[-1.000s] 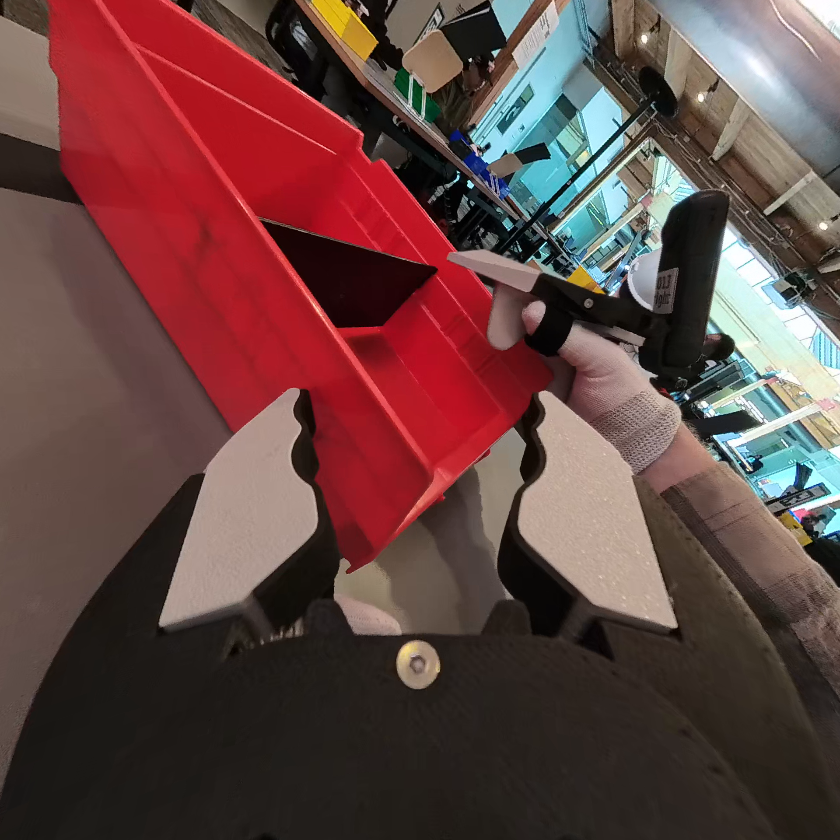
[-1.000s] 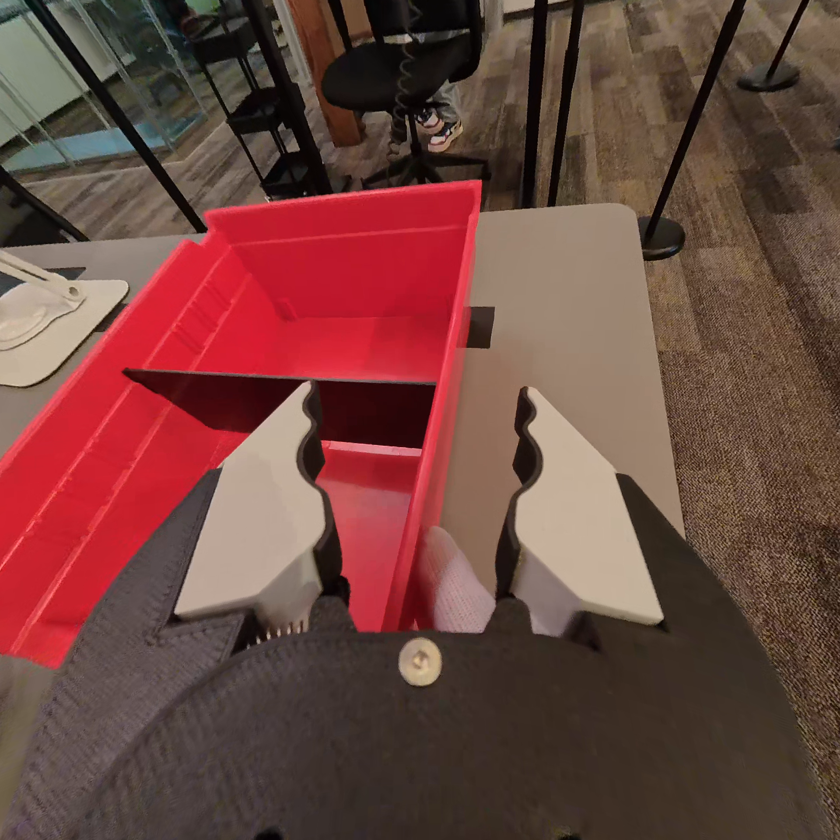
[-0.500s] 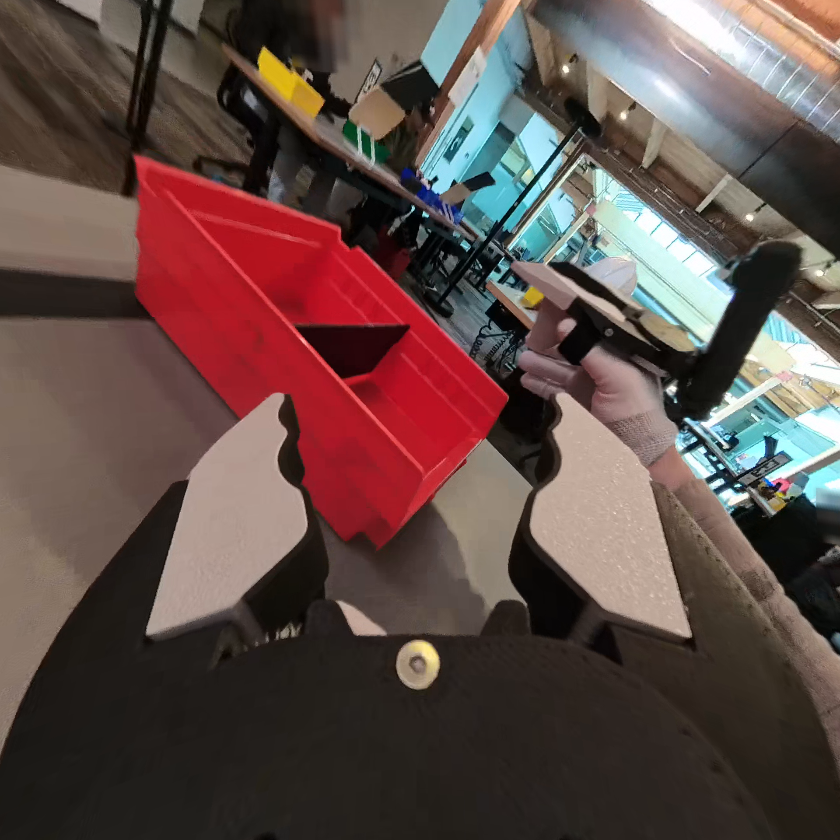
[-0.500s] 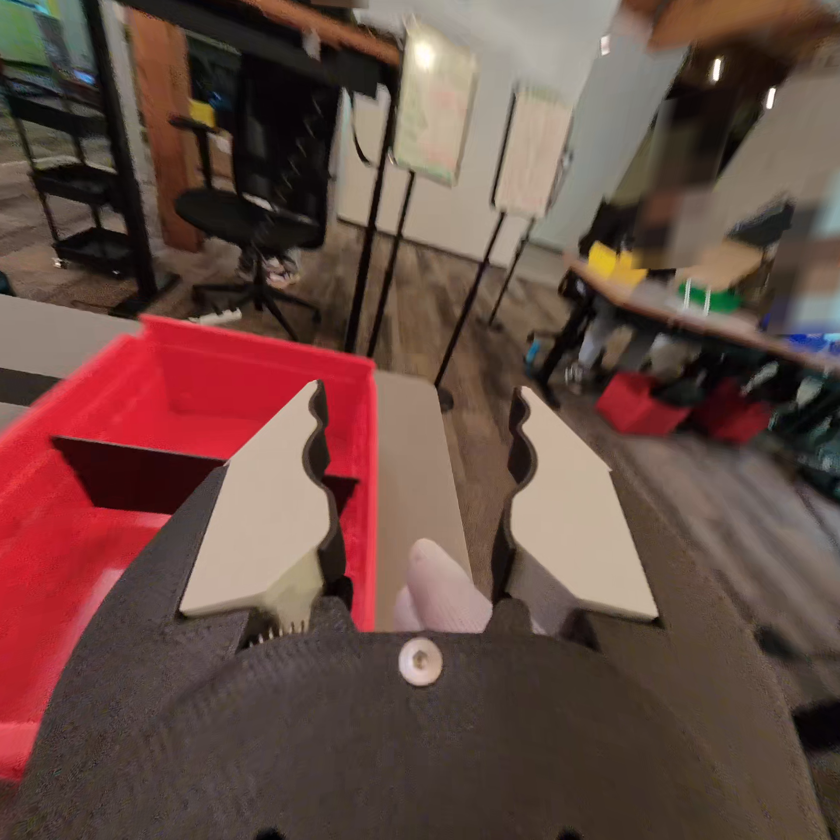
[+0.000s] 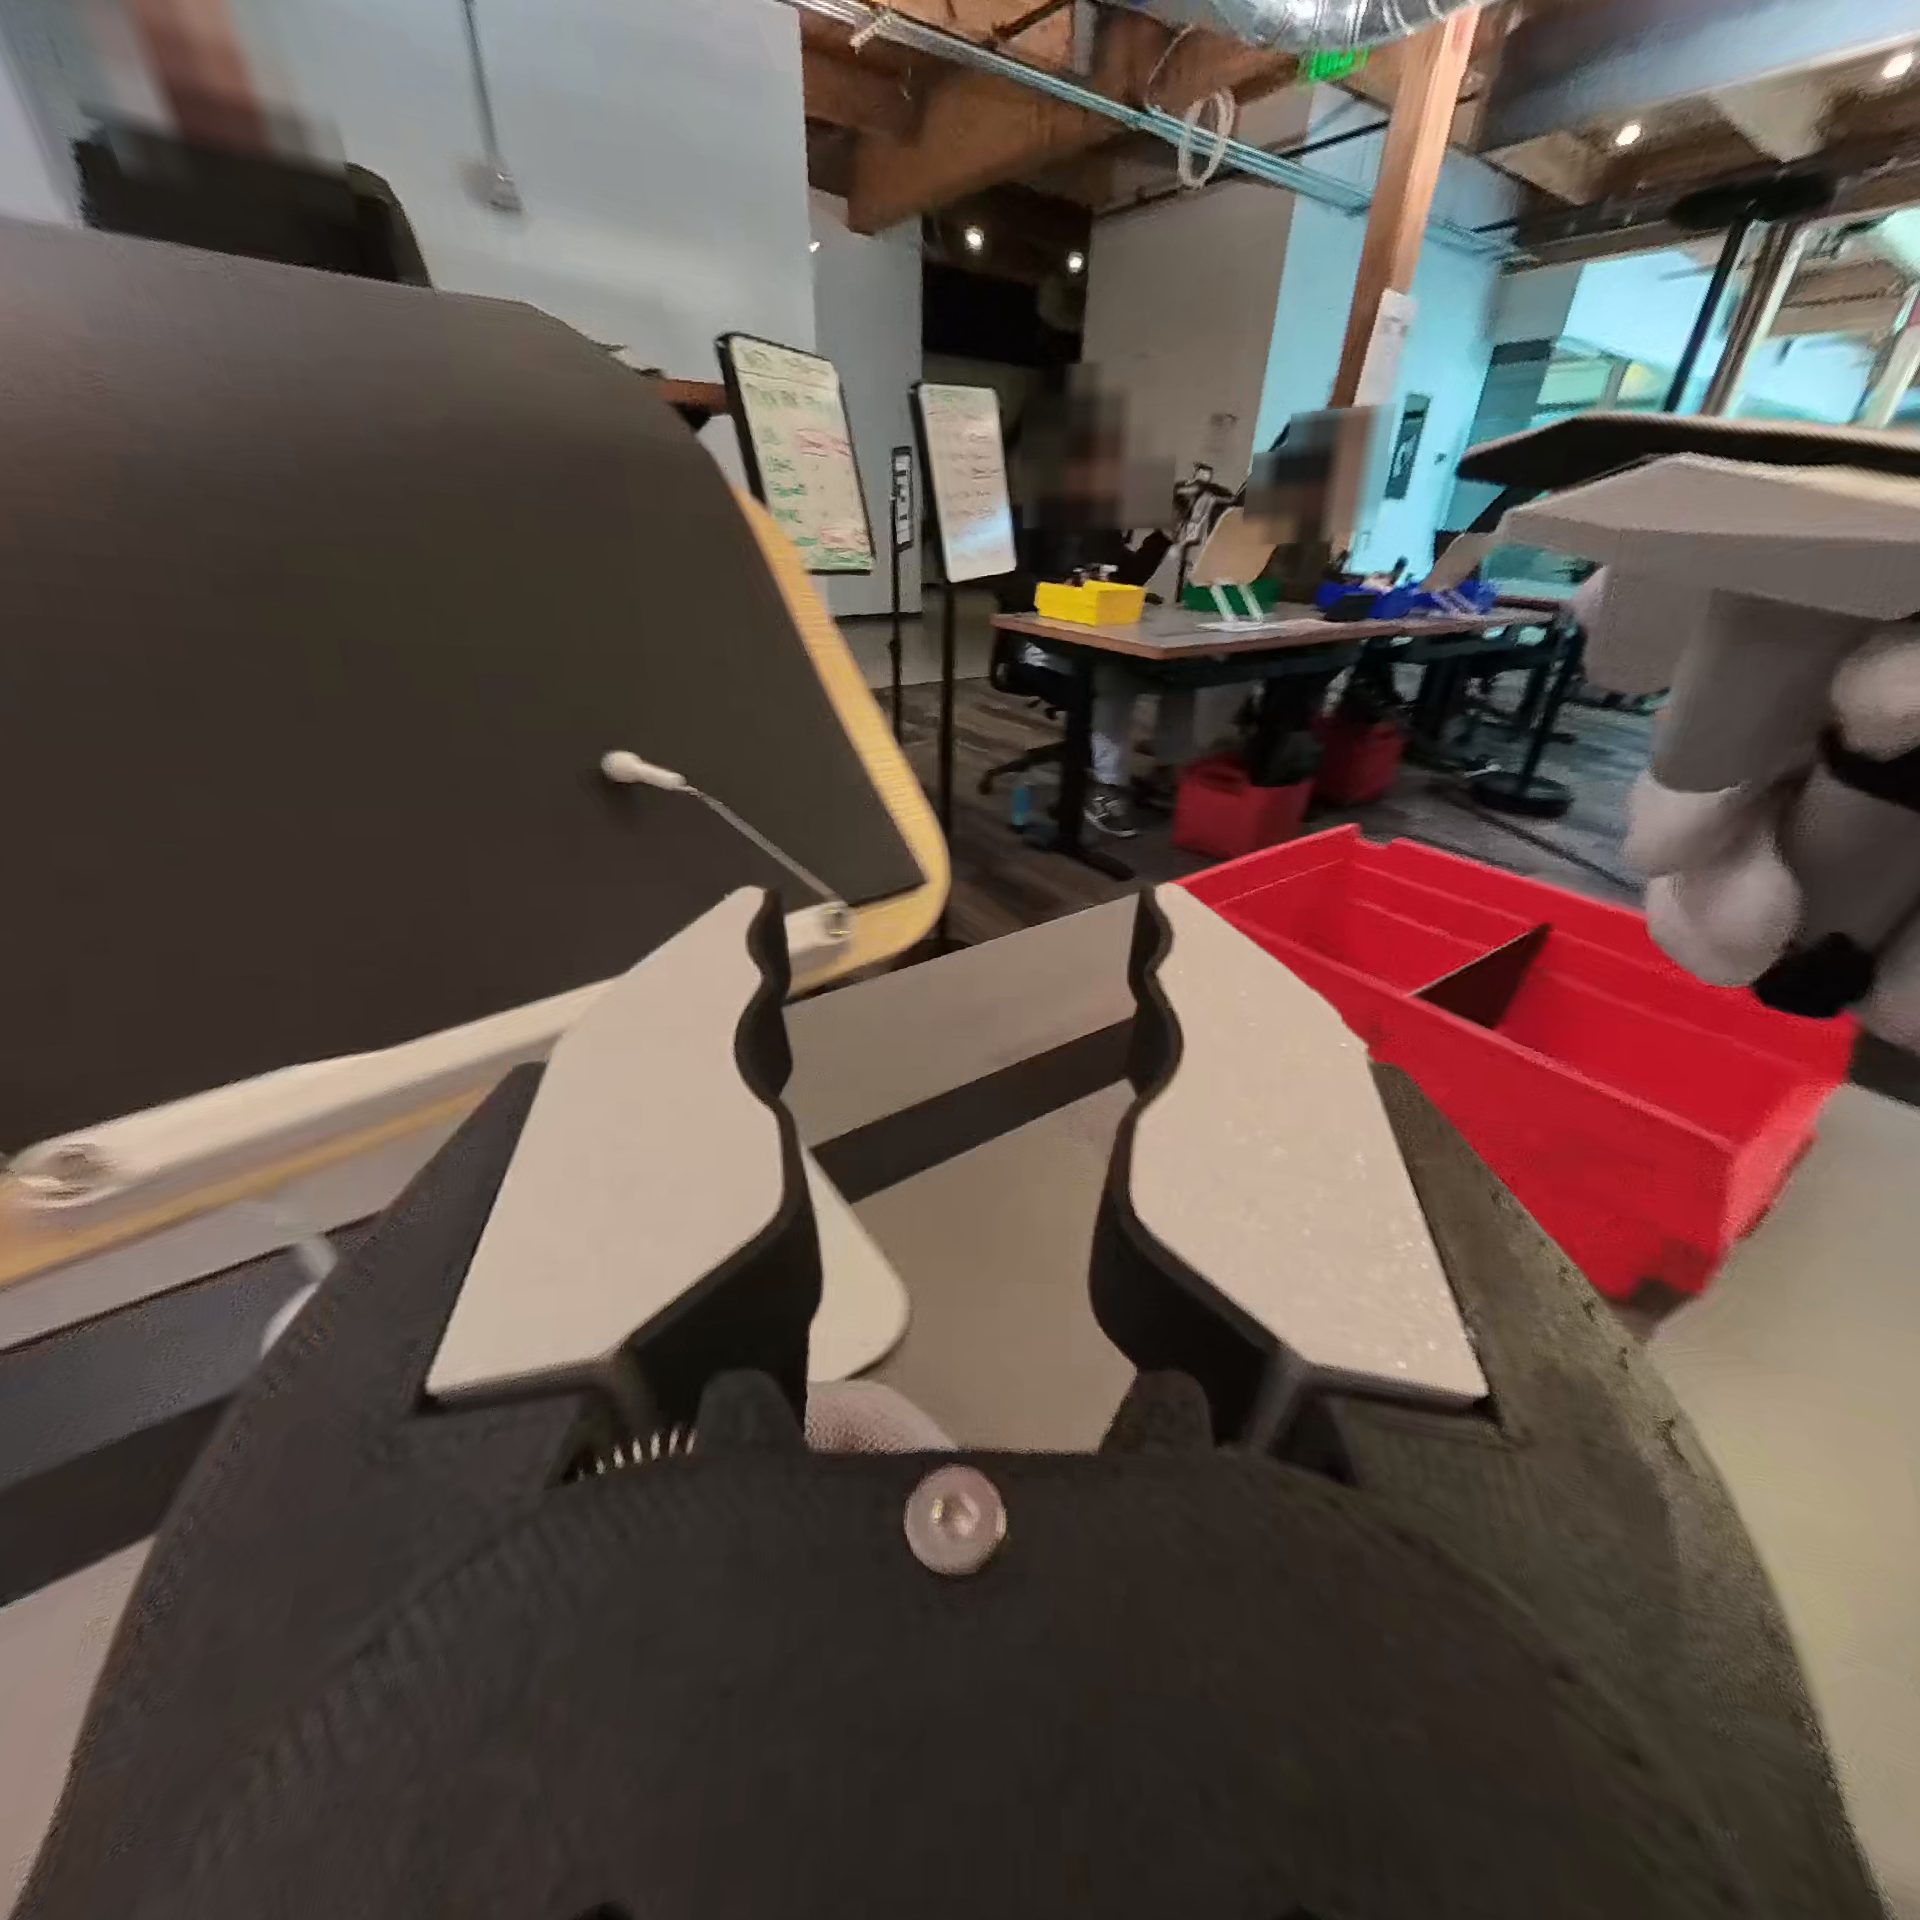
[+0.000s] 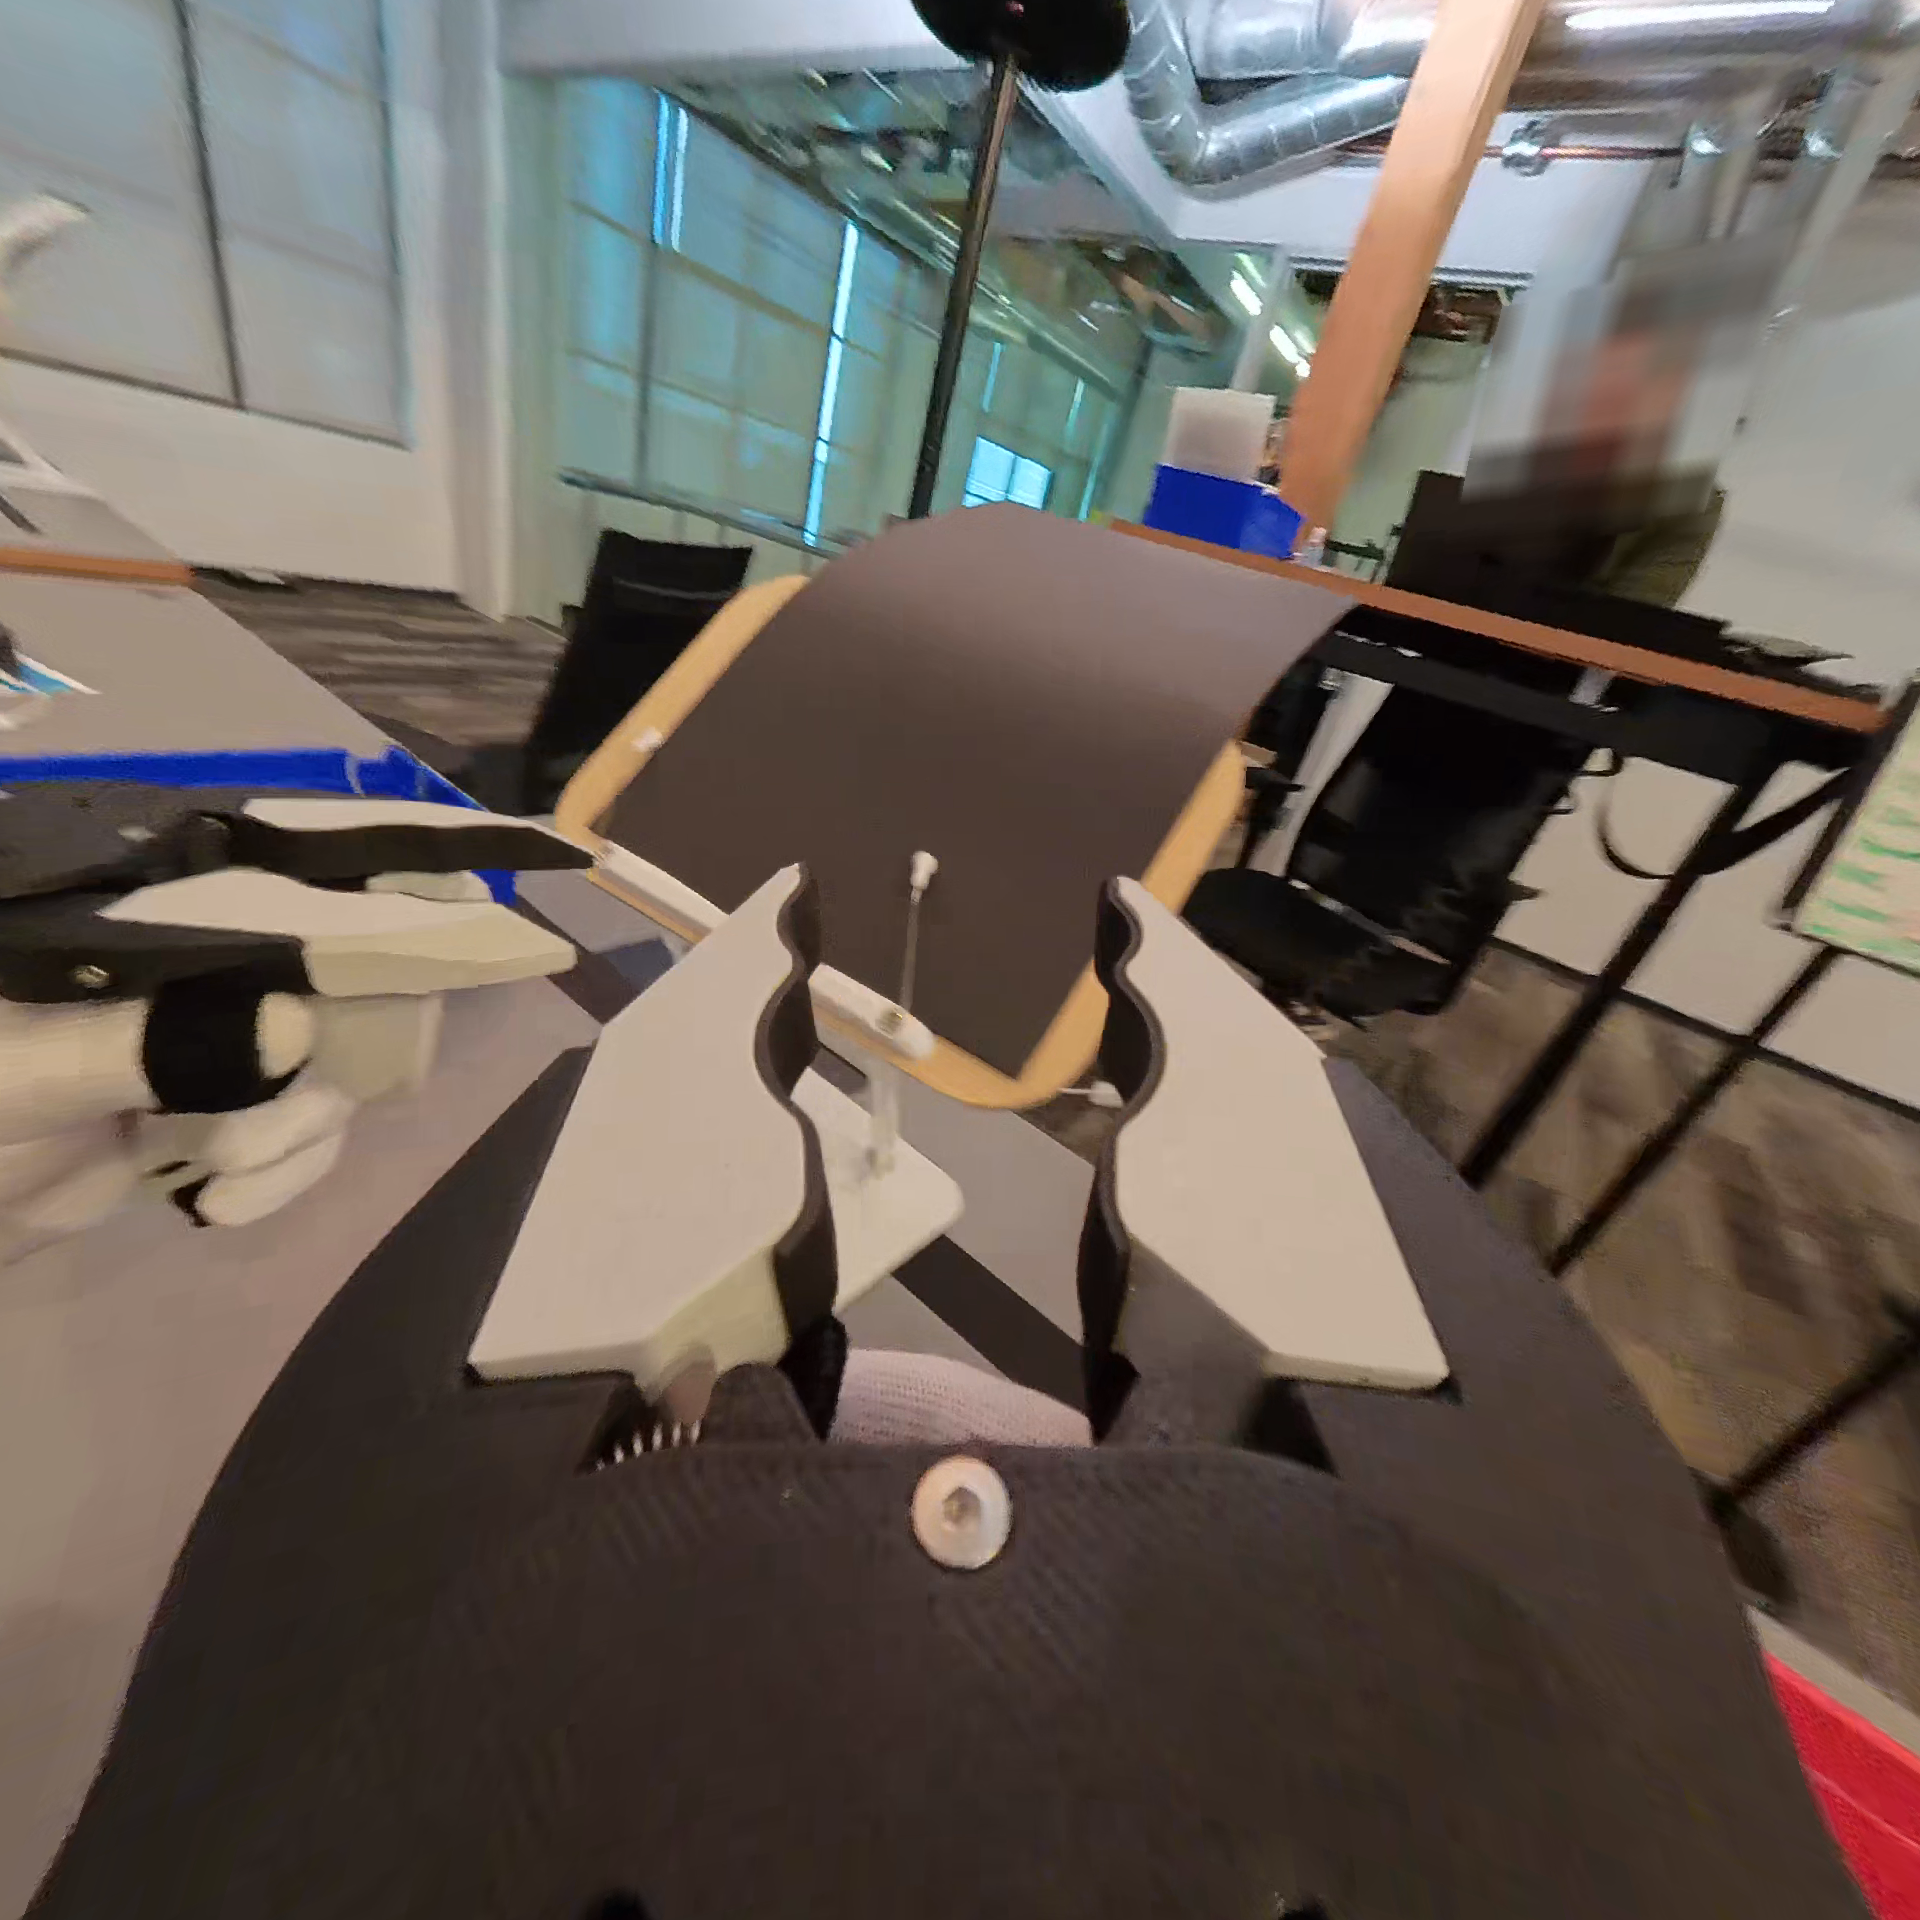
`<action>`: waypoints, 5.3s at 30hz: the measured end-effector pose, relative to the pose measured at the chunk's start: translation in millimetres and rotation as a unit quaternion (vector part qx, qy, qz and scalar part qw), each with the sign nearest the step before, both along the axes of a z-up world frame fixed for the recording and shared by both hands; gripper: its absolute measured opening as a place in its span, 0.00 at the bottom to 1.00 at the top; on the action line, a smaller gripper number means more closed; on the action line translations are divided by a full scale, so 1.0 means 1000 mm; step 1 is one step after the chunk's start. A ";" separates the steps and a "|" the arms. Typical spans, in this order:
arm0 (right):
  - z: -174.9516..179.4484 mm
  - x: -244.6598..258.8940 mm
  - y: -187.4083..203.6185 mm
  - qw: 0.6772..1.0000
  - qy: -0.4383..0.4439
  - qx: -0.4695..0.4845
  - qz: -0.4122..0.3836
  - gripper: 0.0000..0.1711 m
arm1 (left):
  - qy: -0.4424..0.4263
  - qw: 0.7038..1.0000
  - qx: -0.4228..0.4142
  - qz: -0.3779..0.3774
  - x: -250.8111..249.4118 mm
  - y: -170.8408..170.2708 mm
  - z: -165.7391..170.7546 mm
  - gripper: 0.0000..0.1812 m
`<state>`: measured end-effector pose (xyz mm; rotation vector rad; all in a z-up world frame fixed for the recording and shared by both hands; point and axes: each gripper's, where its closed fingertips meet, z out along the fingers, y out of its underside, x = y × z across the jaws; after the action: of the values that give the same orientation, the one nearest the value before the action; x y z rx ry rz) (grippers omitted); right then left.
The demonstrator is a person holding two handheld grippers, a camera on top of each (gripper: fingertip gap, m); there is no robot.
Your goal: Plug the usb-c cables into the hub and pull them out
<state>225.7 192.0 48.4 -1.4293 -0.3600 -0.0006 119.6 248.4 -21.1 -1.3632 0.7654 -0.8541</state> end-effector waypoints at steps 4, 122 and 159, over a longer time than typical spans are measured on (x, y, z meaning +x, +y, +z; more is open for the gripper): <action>0.000 -0.027 0.015 0.998 0.036 0.017 0.051 0.30 | 0.021 0.999 0.037 0.023 -0.025 0.028 0.001 0.34; -0.080 -0.112 0.086 0.983 0.081 -0.006 0.166 0.28 | 0.258 0.867 -0.314 0.288 -0.373 0.271 -0.116 0.13; -0.081 -0.272 0.082 0.974 -0.156 0.080 0.146 0.33 | 0.043 0.975 -0.021 0.215 -0.309 0.126 0.113 0.11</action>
<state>-46.7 274.4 -33.0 -1.2066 -0.8107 -0.0151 -189.8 374.0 91.9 -1.5379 0.4902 -0.4736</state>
